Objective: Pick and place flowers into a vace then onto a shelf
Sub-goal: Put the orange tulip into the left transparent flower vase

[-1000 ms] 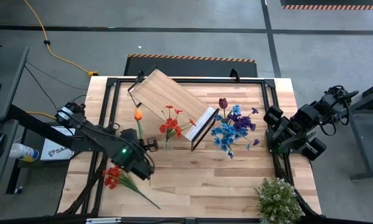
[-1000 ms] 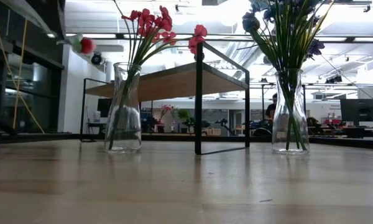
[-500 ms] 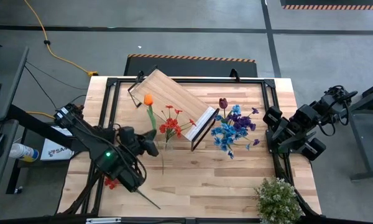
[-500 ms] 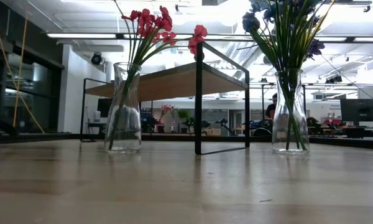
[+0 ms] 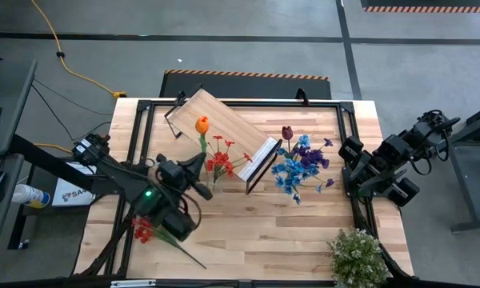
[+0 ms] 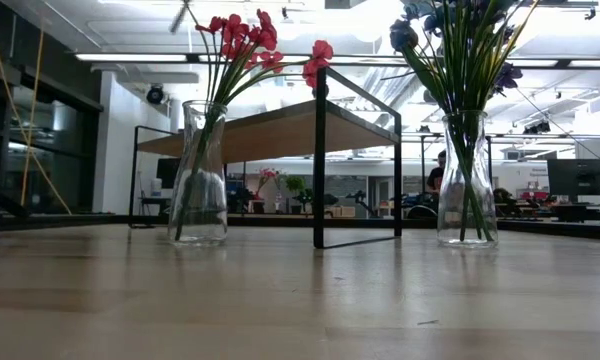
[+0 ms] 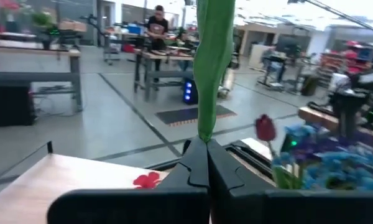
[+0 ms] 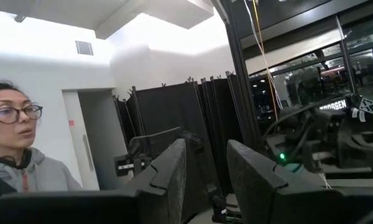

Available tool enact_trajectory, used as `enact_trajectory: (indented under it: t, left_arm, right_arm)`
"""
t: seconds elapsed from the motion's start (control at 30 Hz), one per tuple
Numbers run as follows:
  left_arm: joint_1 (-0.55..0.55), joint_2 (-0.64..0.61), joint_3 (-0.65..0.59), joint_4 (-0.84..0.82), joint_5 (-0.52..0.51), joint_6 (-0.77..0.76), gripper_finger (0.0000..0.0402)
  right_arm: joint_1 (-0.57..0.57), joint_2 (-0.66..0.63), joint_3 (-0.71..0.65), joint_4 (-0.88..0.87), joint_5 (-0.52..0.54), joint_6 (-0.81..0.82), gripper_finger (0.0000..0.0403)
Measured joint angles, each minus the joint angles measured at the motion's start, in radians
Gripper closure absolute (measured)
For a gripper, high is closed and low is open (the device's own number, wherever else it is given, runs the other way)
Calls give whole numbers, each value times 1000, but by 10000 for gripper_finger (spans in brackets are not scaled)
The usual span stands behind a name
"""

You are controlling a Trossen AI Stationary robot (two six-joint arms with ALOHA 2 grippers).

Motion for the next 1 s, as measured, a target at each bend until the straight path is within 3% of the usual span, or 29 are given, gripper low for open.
enact_trajectory:
  t: [0.43,0.8,1.0]
  left_arm:
    - [65,4,-112,43,1,-44,381]
    - [76,4,-213,54,3,-121,381]
    - [101,4,-199,67,3,-97,381]
  right_arm:
    - [0,0,0,-2,12,-2,293]
    - [0,0,0,-2,117,-21,293]
    - [0,0,0,-2,155,-22,293]
